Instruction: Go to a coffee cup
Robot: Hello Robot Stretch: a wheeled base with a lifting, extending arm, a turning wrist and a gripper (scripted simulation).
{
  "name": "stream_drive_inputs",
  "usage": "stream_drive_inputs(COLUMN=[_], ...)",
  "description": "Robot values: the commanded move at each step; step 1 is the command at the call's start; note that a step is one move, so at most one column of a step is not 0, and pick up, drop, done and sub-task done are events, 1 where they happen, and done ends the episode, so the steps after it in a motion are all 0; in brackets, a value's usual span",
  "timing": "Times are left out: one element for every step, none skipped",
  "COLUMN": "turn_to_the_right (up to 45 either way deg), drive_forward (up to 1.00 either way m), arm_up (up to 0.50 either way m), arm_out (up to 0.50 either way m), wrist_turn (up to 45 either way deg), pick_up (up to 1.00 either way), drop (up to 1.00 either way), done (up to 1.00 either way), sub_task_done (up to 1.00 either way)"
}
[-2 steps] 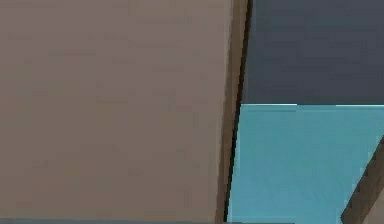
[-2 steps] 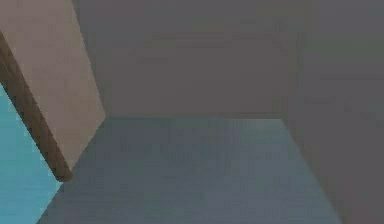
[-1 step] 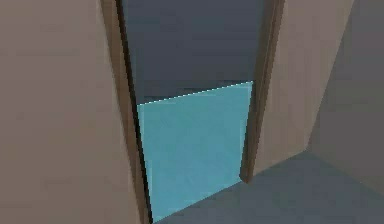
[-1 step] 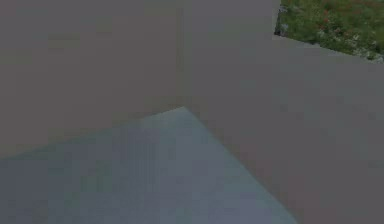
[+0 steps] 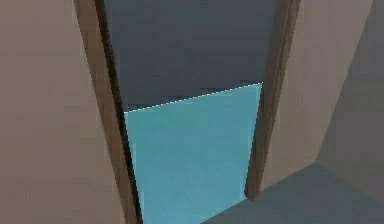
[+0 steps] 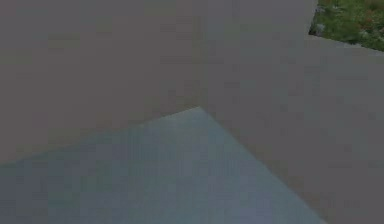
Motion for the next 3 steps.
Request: stream_drive_inputs(turn_to_the_right=[15.0, 0.0, -36.0], drive_forward=[0.00, 0.80, 0.00], arm_up=[0.00, 0.00, 0.00], arm_out=[0.00, 0.00, 0.00], wrist_turn=[0.0, 0.0, 0.0], pick_up=[0.00, 0.00, 0.00], drop=[0.00, 0.00, 0.00], done=[0.00, 0.00, 0.00], sub_task_done=[0.00, 0.00, 0.00])
